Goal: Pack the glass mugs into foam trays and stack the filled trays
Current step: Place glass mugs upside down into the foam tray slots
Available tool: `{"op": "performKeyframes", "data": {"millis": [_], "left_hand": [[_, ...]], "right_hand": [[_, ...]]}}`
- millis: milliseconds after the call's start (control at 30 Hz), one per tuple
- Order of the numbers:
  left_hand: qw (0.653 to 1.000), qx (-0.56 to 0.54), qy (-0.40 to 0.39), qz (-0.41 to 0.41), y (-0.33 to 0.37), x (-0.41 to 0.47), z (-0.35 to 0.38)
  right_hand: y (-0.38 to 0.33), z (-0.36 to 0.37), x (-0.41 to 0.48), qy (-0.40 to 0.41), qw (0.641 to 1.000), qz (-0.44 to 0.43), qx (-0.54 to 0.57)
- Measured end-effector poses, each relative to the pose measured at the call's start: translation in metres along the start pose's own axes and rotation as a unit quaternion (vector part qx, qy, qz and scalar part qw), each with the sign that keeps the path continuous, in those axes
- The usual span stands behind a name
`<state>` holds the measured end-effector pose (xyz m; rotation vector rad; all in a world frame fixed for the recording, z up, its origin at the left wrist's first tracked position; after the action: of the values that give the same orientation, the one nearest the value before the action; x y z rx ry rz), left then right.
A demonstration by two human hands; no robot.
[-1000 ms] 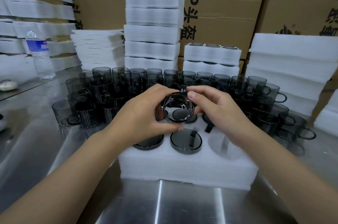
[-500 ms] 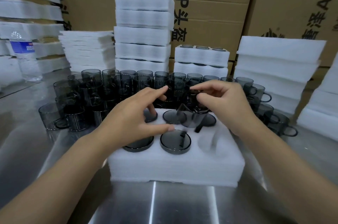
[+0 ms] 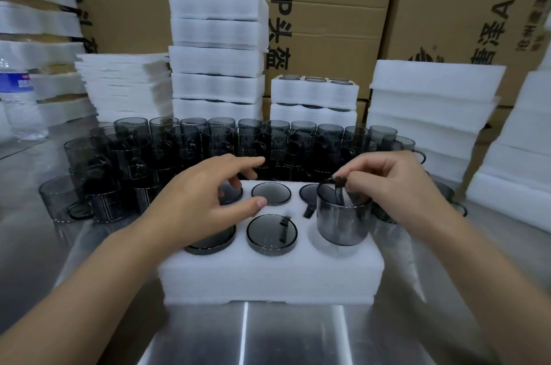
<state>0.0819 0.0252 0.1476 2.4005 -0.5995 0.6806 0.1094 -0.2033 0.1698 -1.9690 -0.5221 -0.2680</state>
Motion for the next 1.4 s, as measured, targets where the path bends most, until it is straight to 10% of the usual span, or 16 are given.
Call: {"op": "performKeyframes", "data": {"millis": [1400], "left_hand": [[1.0,0.014,0.007,0.009,0.005,0.0,-0.002]], "right_hand": [[0.002,0.01,-0.002,-0.099,0.99,-0.047,-0.091]]}}
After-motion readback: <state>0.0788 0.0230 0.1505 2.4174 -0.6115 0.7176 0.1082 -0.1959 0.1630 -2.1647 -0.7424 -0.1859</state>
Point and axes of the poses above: each hand's wrist, its own x-axis towards the middle knuckle, its own z-axis out of the palm, y = z × x, the point moved 7 cm from there along x, towards the middle knuckle
